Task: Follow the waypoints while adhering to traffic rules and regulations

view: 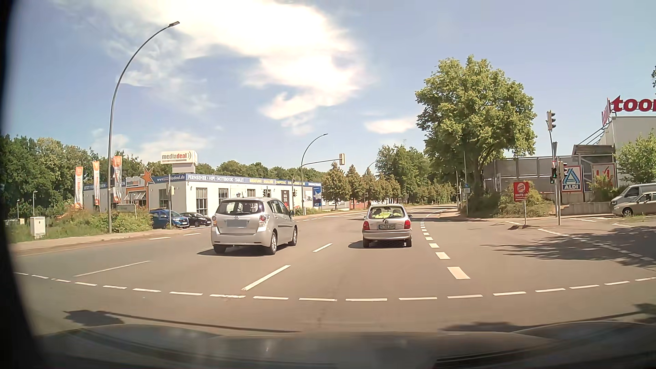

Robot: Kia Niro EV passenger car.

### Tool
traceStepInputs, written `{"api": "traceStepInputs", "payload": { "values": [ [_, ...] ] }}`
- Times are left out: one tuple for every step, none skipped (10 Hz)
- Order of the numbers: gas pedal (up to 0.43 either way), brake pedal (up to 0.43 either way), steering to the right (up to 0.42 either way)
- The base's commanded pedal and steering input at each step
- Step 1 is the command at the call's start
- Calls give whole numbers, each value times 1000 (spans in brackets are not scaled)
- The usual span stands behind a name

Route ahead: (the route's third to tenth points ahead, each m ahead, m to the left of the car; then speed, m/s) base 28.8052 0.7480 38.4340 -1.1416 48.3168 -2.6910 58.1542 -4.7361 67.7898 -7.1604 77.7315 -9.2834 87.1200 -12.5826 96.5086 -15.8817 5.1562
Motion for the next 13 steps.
{"api": "traceStepInputs", "payload": {
  "values": [
    [287, 6, 44],
    [287, 6, 44],
    [287, 6, 44],
    [287, 6, 44],
    [287, 6, 44],
    [287, 6, 44],
    [287, 6, 44],
    [287, 6, 43],
    [287, 12, 42],
    [280, 6, 42],
    [280, 6, 41],
    [220, 6, 40],
    [138, 6, 40]
  ]
}}
